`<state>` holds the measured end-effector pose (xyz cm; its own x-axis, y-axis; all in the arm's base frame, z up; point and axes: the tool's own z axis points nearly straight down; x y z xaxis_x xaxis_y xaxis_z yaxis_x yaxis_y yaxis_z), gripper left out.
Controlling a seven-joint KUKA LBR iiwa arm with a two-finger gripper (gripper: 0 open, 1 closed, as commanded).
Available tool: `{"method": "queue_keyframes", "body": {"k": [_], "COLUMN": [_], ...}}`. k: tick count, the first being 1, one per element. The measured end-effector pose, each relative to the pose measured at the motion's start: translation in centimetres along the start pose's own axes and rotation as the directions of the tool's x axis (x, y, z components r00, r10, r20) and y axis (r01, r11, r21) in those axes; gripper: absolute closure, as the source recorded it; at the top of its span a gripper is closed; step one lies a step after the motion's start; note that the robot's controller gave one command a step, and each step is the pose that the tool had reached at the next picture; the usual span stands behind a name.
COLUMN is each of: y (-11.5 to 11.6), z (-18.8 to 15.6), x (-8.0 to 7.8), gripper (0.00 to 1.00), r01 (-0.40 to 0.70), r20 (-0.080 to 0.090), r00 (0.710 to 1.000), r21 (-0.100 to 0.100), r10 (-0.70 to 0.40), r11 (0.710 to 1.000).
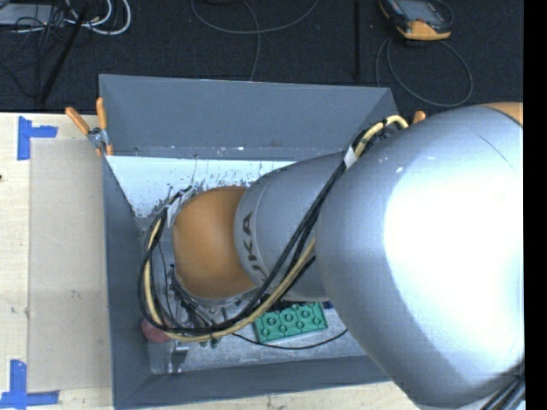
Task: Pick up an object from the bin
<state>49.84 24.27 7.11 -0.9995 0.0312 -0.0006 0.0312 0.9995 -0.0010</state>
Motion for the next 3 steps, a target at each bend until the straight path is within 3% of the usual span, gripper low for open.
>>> {"method": "queue_keyframes", "body": {"k": [1, 3], "y": [0.2, 0.0], "z": [-0.3, -14.5], "x": [-0.3, 0.0], "gripper": [1.0, 1.0], "r01": [-0.003, -0.009], "r20": [0.012, 0.006], "r00": [1.0, 1.0], "r21": [-0.007, -0.005], "r10": [0.003, 0.009], "r11": [1.0, 1.0]}}
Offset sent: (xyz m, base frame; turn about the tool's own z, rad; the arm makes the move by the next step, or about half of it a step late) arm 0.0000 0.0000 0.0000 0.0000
